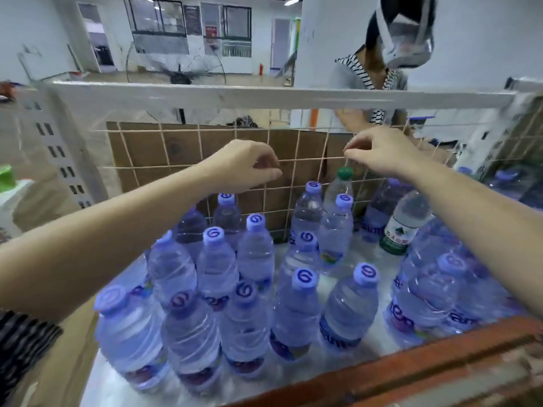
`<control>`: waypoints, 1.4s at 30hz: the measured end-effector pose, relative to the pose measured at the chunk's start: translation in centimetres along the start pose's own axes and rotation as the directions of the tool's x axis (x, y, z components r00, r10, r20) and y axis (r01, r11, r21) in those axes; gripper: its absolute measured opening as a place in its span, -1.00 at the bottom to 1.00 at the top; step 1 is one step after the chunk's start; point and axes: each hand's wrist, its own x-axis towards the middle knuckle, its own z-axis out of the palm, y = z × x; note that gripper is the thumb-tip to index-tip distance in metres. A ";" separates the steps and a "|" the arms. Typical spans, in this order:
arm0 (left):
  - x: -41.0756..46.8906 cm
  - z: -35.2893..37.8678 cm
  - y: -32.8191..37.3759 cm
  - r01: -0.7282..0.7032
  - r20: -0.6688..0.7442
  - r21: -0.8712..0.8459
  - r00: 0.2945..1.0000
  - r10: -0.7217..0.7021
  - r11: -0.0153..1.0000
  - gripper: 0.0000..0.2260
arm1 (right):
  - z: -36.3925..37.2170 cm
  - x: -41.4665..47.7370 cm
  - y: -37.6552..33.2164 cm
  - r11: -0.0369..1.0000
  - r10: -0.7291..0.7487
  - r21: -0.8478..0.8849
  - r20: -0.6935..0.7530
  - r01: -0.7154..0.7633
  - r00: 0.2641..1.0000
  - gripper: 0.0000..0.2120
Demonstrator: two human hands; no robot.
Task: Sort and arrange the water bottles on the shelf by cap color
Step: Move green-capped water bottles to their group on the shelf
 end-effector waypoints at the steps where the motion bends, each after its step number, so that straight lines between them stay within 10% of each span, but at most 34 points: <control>1: 1.1 0.8 1.2 -0.012 0.010 -0.011 1.000 0.012 1.000 -0.77 | -0.5 -0.2 1.3 1.000 -0.001 -0.022 0.004 0.001 1.000 -0.81; 7: 7.7 5.9 7.4 0.020 0.033 -0.058 0.999 -0.018 0.998 -0.68 | -2.7 -0.8 10.1 0.991 -0.017 -0.128 0.064 0.025 0.998 -0.80; 15: 13.3 12.5 11.2 0.406 0.016 -0.019 0.914 -0.405 0.914 -0.46 | -3.2 -0.5 18.8 0.947 -0.119 -0.234 0.380 0.220 0.917 -0.60; 22: 13.8 14.6 11.4 0.579 -0.032 -0.041 0.814 -0.581 0.814 -0.60 | -1.7 -0.4 22.2 0.988 -0.149 0.026 0.364 0.150 0.919 -0.54; 34: 14.6 12.5 14.4 0.433 -0.314 -0.323 0.790 -0.527 0.842 -0.78 | -4.1 1.0 20.4 0.895 -0.221 0.410 0.062 0.177 0.973 -0.74; 42: 14.4 5.7 20.3 0.067 -0.555 -0.530 0.726 -0.406 0.846 -0.77 | -10.1 1.2 15.6 0.500 -0.238 0.810 -0.212 0.307 0.948 -0.80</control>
